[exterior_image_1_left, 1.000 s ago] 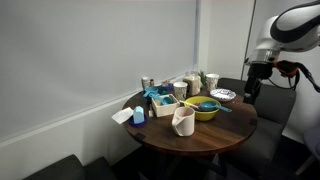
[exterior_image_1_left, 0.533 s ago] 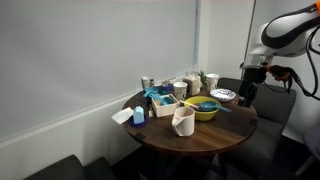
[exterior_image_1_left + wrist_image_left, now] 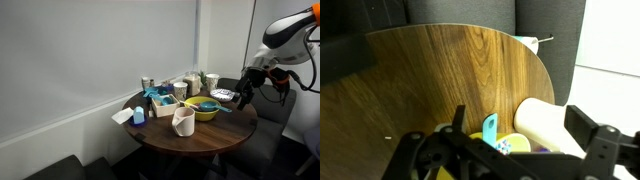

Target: Use the blue scoop to scoop up the contents in the bowl into the cup

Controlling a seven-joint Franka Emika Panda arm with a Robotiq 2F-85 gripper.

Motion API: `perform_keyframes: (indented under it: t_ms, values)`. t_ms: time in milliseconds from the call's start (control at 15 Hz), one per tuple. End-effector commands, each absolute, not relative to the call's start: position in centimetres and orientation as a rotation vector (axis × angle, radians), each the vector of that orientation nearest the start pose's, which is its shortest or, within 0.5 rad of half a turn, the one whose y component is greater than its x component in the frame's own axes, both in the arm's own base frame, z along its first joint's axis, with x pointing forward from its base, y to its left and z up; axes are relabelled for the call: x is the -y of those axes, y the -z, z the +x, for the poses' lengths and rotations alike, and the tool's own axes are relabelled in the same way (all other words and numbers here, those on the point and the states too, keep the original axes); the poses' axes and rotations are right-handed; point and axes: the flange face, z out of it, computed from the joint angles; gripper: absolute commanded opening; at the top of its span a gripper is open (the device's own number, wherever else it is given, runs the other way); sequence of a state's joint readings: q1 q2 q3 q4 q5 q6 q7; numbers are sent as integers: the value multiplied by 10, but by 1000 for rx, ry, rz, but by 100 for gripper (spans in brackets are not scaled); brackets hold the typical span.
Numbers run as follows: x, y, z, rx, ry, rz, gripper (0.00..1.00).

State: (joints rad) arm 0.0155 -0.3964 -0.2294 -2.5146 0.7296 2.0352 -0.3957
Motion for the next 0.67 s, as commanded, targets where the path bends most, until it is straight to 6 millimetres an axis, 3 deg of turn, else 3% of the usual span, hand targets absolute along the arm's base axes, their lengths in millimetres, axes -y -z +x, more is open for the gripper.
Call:
perform_keyframes:
  t_ms: [0,333,600]
  values:
    - [58,-412,395,-297,158,-2370,100]
    - [64,-410,399,-280,131,-2397,100]
    - [60,-396,404,-281,172,-2298,100]
